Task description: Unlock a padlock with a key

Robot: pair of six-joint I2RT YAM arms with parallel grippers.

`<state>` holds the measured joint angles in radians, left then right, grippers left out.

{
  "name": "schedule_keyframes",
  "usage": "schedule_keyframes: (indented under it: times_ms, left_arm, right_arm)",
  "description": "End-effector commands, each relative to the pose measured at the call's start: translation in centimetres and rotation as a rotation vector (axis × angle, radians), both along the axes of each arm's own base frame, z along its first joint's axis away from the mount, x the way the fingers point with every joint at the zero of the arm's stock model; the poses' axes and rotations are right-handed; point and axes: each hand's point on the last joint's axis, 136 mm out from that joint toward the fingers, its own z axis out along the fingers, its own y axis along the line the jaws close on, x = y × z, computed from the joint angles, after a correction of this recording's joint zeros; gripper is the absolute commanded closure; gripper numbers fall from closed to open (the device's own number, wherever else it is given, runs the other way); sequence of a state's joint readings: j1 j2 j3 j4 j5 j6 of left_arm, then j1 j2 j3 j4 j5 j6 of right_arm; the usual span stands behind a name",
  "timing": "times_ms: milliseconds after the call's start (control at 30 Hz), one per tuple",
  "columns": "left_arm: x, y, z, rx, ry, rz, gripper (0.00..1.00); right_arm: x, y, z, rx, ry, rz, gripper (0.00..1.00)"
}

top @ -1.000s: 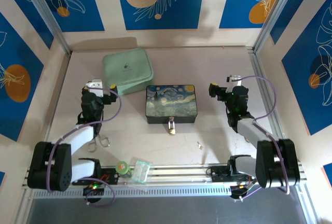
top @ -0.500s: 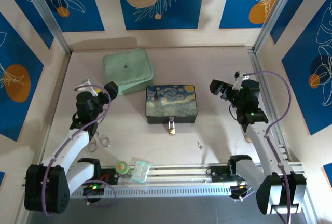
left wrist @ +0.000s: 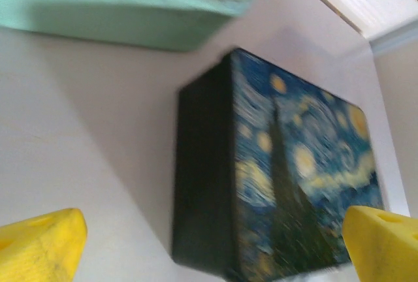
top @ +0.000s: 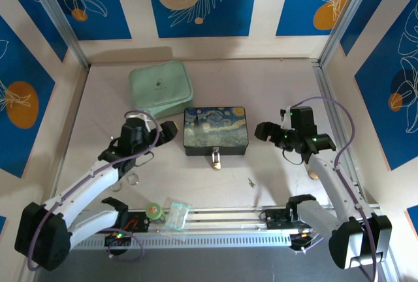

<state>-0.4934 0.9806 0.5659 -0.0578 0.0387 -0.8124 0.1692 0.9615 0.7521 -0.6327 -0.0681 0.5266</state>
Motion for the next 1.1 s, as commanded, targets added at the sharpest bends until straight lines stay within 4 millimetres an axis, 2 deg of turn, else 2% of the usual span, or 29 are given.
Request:
schedule_keyframes:
  times_ms: [0,200,367,500,600,833,1067]
  left_arm:
    - [-1.0,-1.2,2.7,-0.007,-0.043,-0.006,0.0]
    - [-2.8,-3.4,4.8,-0.102,-0.068,-0.101,0.0]
    - [-4.4,-5.9,4.9,-0.129,-0.053,-0.188,0.0]
    - [-5.2,-7.1,4.9,-0.145,-0.06,-0.211,0.01]
    - [-5.6,-7.7,4.2,-0.158,-0.038,-0.198,0.02]
    - [-6.5,-9.2,2.8,-0.178,-0.008,-0.207,0.03]
    - [-6.7,-9.8,2.7,-0.196,-0.015,-0.226,0.04]
  right_arm:
    - [-3.4,1.5,-2.6,-0.015,0.154,0.06,0.21]
    - [-6.5,2.7,-5.6,-0.094,0.262,0.103,0.31]
    - [-8.8,3.1,-7.8,-0.195,0.357,0.132,0.39]
    - [-10.6,3.0,-9.0,-0.267,0.42,0.142,0.47]
    - [-11.7,3.2,-10.1,-0.295,0.456,0.167,0.56]
    - [-12.5,3.3,-11.3,-0.377,0.519,0.191,0.6]
    - [-12.3,3.5,-11.6,-0.417,0.542,0.212,0.64]
